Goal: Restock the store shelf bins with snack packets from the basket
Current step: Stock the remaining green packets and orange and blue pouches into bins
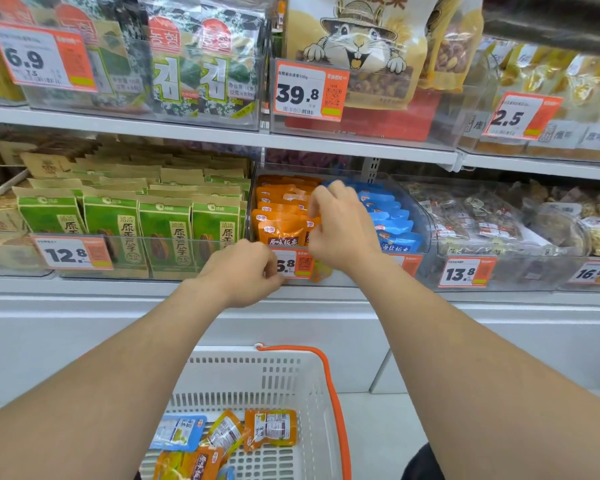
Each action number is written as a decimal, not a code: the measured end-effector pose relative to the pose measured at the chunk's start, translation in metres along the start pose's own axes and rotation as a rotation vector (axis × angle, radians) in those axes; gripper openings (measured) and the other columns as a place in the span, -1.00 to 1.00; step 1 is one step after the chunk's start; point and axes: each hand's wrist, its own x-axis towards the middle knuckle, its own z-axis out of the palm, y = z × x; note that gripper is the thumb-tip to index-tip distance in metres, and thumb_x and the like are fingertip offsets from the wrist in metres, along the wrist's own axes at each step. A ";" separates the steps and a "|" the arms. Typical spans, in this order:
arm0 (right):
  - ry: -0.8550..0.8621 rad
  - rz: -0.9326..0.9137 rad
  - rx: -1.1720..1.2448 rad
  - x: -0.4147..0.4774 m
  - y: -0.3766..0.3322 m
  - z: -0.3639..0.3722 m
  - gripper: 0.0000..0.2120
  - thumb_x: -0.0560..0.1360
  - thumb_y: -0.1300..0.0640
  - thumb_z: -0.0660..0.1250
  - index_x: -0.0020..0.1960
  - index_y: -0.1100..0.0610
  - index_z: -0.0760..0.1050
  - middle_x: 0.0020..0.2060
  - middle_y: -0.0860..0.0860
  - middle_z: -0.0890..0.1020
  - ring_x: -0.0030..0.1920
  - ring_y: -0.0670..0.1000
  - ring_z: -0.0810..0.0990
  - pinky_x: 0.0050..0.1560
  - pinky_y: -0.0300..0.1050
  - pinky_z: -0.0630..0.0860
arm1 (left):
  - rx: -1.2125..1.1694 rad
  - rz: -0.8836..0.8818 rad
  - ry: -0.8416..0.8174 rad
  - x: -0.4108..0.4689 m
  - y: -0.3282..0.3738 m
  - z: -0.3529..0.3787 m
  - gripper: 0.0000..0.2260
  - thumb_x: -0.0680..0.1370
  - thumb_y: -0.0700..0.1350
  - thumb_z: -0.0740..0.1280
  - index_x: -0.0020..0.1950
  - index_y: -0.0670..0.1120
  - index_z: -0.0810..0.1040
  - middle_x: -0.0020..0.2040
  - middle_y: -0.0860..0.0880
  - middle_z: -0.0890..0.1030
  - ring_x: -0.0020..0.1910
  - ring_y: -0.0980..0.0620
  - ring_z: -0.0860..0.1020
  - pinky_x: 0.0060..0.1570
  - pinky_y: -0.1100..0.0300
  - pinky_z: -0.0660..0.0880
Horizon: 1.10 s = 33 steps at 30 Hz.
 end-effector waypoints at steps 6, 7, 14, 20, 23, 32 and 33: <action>-0.798 -0.128 0.056 -0.023 -0.056 0.015 -0.94 0.27 0.19 0.32 -0.29 0.11 0.57 -0.34 -0.01 0.66 -0.24 0.05 0.66 -0.27 -0.01 0.67 | -0.019 -0.112 -0.604 -0.026 -0.031 0.015 -0.76 0.60 0.17 0.37 0.10 0.05 0.66 -0.03 0.05 0.71 -0.13 0.06 0.71 0.06 0.03 0.64; -0.975 -0.135 0.011 -0.028 -0.063 0.023 -0.90 0.29 0.17 0.33 -0.24 0.12 0.62 -0.30 -0.02 0.69 -0.20 0.04 0.69 -0.20 -0.03 0.69 | -0.004 -0.140 -0.688 -0.031 -0.036 0.017 -0.74 0.61 0.18 0.36 0.15 0.06 0.66 -0.02 0.06 0.71 -0.12 0.08 0.72 0.08 0.03 0.64; -1.396 -0.191 -0.251 -0.071 -0.107 0.110 -0.44 0.33 0.30 0.31 0.31 0.09 0.64 0.18 0.14 0.66 -0.31 0.02 0.49 -0.33 -0.16 0.48 | 0.155 -0.193 -0.781 -0.050 -0.068 0.030 -0.68 0.64 0.19 0.33 0.23 0.00 0.64 -0.05 0.05 0.68 -0.07 0.04 0.71 0.17 0.01 0.61; -1.401 -0.275 -0.349 -0.123 -0.113 0.196 -0.94 0.52 0.17 0.32 -0.11 0.11 0.45 -0.11 0.02 0.53 -0.03 0.10 0.57 0.12 0.04 0.56 | 0.311 -0.124 -0.817 -0.042 -0.081 0.058 -0.69 0.66 0.17 0.31 0.20 -0.04 0.60 0.07 0.01 0.64 0.01 -0.05 0.64 0.18 -0.02 0.58; -1.419 -0.194 -0.335 -0.154 -0.094 0.224 -0.76 0.58 0.20 0.33 0.23 0.20 0.50 0.01 0.09 0.56 0.06 0.15 0.57 0.18 0.07 0.58 | 0.401 -0.042 -0.822 -0.034 -0.083 0.080 -0.76 0.68 0.09 0.29 -0.05 -0.04 0.51 -0.05 0.01 0.56 -0.15 -0.03 0.53 0.05 0.01 0.53; -1.414 0.033 -0.074 -0.215 -0.053 0.286 -0.58 0.56 0.23 0.33 0.40 0.03 0.43 0.38 0.13 0.44 0.29 0.20 0.53 0.26 0.13 0.55 | 0.324 0.161 -0.710 -0.004 -0.089 0.109 -0.77 0.69 -0.01 0.21 0.17 -0.04 0.62 0.12 -0.05 0.62 0.02 -0.10 0.61 0.02 -0.02 0.58; -1.429 0.013 -0.096 -0.222 -0.053 0.292 -0.62 0.53 0.23 0.36 0.32 0.02 0.48 0.38 0.14 0.41 0.31 0.21 0.50 0.28 0.15 0.53 | 0.332 0.171 -0.721 -0.003 -0.088 0.113 -0.77 0.69 0.00 0.21 0.19 -0.04 0.62 0.12 -0.05 0.62 0.03 -0.10 0.61 0.03 -0.02 0.57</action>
